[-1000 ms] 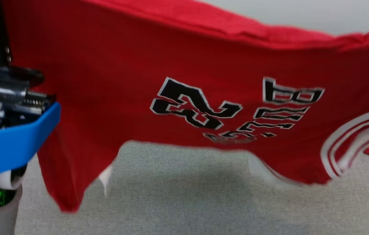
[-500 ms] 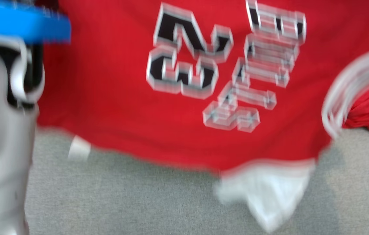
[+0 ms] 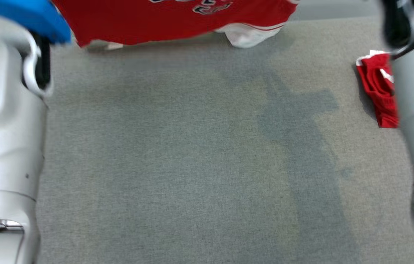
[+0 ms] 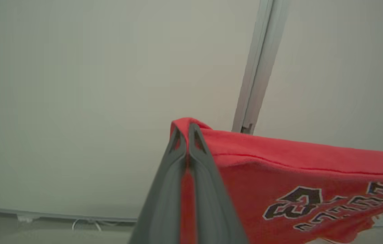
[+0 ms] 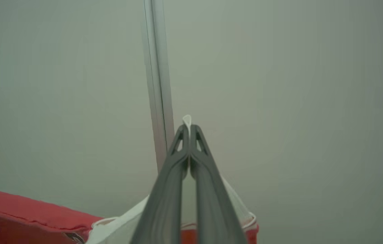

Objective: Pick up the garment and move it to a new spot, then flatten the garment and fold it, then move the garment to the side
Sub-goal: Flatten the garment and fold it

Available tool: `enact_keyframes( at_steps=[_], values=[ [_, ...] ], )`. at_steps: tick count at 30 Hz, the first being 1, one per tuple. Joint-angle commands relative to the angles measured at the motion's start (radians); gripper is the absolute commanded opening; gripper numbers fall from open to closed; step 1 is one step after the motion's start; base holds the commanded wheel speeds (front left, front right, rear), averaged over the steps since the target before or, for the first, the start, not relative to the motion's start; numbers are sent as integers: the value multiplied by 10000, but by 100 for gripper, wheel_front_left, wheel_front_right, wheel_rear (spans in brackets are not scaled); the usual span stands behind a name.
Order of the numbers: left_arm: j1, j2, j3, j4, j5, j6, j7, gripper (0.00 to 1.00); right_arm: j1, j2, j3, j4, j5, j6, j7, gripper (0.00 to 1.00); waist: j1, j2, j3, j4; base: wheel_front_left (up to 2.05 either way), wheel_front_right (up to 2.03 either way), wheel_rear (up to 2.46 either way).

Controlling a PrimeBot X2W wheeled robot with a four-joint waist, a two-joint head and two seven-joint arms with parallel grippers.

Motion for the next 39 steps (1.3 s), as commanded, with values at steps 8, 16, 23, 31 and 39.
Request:
enact_keyframes(
  at_steps=[8,16,23,31,39],
  values=[
    [1370,-725,371,2818,-788,-350,-479,0,1793,632,1101,2571,842,4,-519,0,-1,-2,531,-55,0,0,0],
    [2997,-874,571,2831,-992,-592,-902,0,4552,254,1026,1156,1848,4,-678,0,-1,-2,383,169,0,0,0],
    [5722,-725,1472,-349,-478,-248,-907,0,8689,173,-659,-2830,1600,2,-675,0,-1,-2,-301,347,0,0,0],
    [9138,-707,1530,-3950,78,372,-588,0,12752,755,-1987,-6694,703,1,-311,0,-1,-2,-1134,233,0,0,0],
    [12648,-530,1453,-9508,361,1892,1921,0,15263,1201,-2875,-9778,162,2,1386,0,-1,-2,-1590,168,0,0,0]
  ],
)
